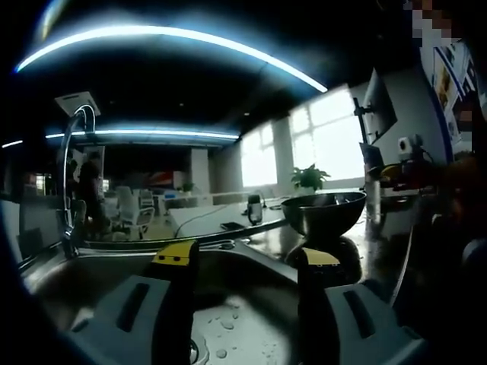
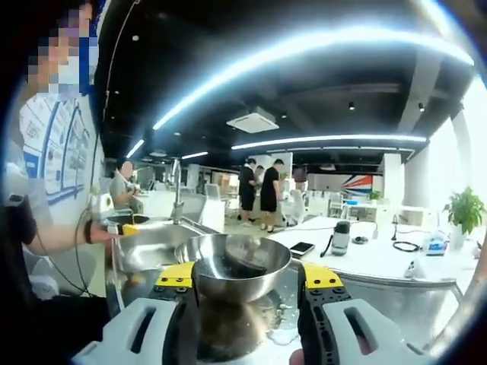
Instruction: Pick up bowl with dirty water move over sink pour dirty water into sink return bowl to place
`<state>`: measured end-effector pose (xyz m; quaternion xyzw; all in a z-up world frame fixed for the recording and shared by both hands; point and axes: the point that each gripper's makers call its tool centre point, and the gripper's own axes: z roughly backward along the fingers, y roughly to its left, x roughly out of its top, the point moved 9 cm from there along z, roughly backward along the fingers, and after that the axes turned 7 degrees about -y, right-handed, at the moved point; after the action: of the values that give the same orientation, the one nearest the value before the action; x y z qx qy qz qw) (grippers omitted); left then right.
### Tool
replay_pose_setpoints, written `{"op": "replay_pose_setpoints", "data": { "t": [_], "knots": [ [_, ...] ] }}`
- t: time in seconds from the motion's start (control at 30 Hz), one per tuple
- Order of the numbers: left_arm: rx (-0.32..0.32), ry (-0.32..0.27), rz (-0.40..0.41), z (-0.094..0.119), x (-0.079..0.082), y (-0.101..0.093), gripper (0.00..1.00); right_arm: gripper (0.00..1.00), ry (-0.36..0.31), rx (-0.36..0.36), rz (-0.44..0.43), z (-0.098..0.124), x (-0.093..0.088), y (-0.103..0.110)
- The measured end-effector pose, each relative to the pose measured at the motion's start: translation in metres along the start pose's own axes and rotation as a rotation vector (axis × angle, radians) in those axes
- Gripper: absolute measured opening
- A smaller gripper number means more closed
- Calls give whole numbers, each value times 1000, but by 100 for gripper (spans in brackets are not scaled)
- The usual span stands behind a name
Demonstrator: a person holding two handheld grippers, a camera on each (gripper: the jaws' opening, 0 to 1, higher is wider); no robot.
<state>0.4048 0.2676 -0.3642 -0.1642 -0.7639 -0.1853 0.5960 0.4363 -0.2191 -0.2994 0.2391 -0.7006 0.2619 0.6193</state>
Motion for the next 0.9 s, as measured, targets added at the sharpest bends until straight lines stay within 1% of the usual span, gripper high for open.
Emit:
{"op": "replay_pose_setpoints", "data": {
  "t": [0.23,0.33,0.6,0.8,0.9],
  "knots": [
    [3,-8,5,0,1,1,51,43,38,-13,16,-6,7,-2],
    [4,-10,5,1,1,2,51,43,61,-7,25,-10,9,1],
    [6,-13,3,1,1,2,50,41,88,-7,15,-17,12,3],
    [-7,7,-12,0,-1,0,50,41,115,-3,12,-30,26,-8],
    [-4,5,-10,0,-1,1,50,41,123,-11,-2,-34,28,-10]
  ]
}}
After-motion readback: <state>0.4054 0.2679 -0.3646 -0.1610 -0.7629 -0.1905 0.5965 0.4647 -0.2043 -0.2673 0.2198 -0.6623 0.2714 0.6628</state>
